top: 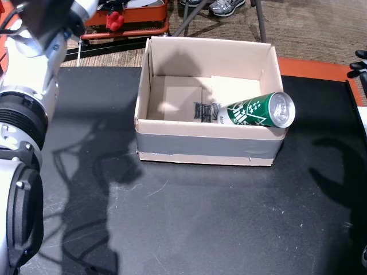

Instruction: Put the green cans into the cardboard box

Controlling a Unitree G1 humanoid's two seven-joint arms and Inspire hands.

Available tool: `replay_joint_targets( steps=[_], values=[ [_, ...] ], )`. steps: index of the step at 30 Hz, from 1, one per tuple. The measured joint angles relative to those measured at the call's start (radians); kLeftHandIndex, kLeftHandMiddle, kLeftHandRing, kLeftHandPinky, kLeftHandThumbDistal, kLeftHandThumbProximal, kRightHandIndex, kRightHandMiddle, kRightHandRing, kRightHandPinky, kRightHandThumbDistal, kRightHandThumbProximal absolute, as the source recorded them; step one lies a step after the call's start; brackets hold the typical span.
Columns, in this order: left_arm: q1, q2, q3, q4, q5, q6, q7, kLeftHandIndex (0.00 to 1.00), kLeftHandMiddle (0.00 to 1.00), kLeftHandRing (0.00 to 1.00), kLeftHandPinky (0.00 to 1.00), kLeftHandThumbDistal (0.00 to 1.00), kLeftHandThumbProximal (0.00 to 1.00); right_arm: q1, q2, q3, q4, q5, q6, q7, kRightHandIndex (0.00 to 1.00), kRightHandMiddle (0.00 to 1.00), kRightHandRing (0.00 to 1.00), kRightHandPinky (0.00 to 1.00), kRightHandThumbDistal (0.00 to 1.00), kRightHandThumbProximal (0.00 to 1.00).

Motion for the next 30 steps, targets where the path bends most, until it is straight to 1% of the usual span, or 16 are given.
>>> replay_joint_targets(
  steps=[1,2,3,5,6,7,11,16,17,20,22,24,26,27,29,30],
  values=[
    [0.000,-0.002,-0.011,0.002,0.014,0.002,0.015,0.71,0.45,0.38,0.43,0.00,0.00,0.000,0.001,0.000,0.000,0.000,-0.003,0.000,0.44,0.47,0.56,0.59,0.99,0.33],
    [0.000,-0.003,-0.024,0.002,0.030,0.002,0.032,0.64,0.44,0.39,0.43,0.00,0.00,0.000,0.003,-0.001,-0.001,0.000,-0.005,0.000,0.44,0.47,0.56,0.59,0.99,0.33],
    [0.000,-0.004,-0.038,0.003,0.047,0.003,0.047,0.50,0.40,0.39,0.43,0.00,0.00,0.000,0.004,-0.001,-0.001,0.000,-0.006,0.000,0.44,0.47,0.56,0.59,0.99,0.33],
    [0.000,-0.006,-0.060,0.005,0.075,0.008,0.067,0.32,0.29,0.37,0.44,0.00,0.00,0.000,0.005,-0.001,-0.002,0.000,-0.007,0.000,0.44,0.47,0.56,0.58,1.00,0.34],
    [0.000,-0.007,-0.070,0.008,0.086,0.013,0.075,0.26,0.26,0.35,0.42,0.00,0.00,0.000,0.005,-0.001,-0.003,0.000,-0.007,0.000,0.44,0.47,0.55,0.58,1.00,0.34],
    [0.000,-0.008,-0.081,0.009,0.103,0.021,0.086,0.25,0.26,0.35,0.42,0.00,0.00,0.000,0.005,-0.001,-0.003,0.000,-0.008,0.000,0.44,0.47,0.55,0.58,1.00,0.34],
    [0.004,-0.013,-0.121,0.022,0.151,0.065,0.123,0.31,0.31,0.36,0.42,0.00,0.00,0.000,0.007,-0.001,-0.005,0.000,-0.014,-0.005,0.43,0.46,0.54,0.58,1.00,0.35],
    [0.027,-0.023,-0.171,0.040,0.209,0.094,0.175,0.50,0.43,0.40,0.43,0.00,0.00,0.000,0.009,-0.001,-0.007,0.000,-0.015,-0.005,0.43,0.46,0.54,0.58,1.00,0.35],
    [0.030,-0.024,-0.179,0.041,0.223,0.101,0.181,0.53,0.44,0.41,0.43,0.00,0.00,0.000,0.009,-0.001,-0.007,0.000,-0.015,-0.004,0.43,0.46,0.54,0.57,1.00,0.35],
    [0.032,-0.025,-0.195,0.042,0.242,0.117,0.192,0.53,0.45,0.41,0.44,0.00,0.00,0.000,0.011,-0.001,-0.008,0.000,-0.015,-0.004,0.43,0.46,0.54,0.57,1.00,0.35],
    [0.032,-0.024,-0.197,0.042,0.249,0.122,0.200,0.50,0.44,0.40,0.42,0.00,0.00,0.001,0.012,-0.001,-0.008,0.001,-0.015,-0.001,0.43,0.46,0.54,0.57,1.00,0.35],
    [0.034,-0.025,-0.198,0.042,0.253,0.122,0.201,0.50,0.46,0.41,0.43,0.00,0.00,0.001,0.013,-0.001,-0.008,0.002,-0.015,0.003,0.43,0.46,0.54,0.57,1.00,0.34],
    [0.041,-0.025,-0.198,0.042,0.254,0.123,0.201,0.56,0.51,0.43,0.44,0.00,0.00,0.001,0.015,-0.001,-0.008,0.002,-0.015,0.004,0.43,0.46,0.54,0.57,1.00,0.34],
    [0.046,-0.025,-0.198,0.042,0.256,0.123,0.201,0.58,0.52,0.44,0.44,0.00,0.00,0.001,0.016,-0.001,-0.009,0.002,-0.015,0.004,0.43,0.46,0.53,0.57,1.00,0.34],
    [0.058,-0.026,-0.201,0.043,0.263,0.124,0.201,0.61,0.53,0.44,0.44,0.00,0.00,0.001,0.017,-0.002,-0.011,0.002,-0.015,0.005,0.44,0.46,0.54,0.56,0.97,0.34],
    [0.062,-0.026,-0.203,0.043,0.268,0.124,0.202,0.60,0.53,0.44,0.44,0.00,0.00,0.001,0.017,-0.002,-0.012,0.004,-0.015,0.010,0.44,0.47,0.53,0.56,0.98,0.34]
  ],
)
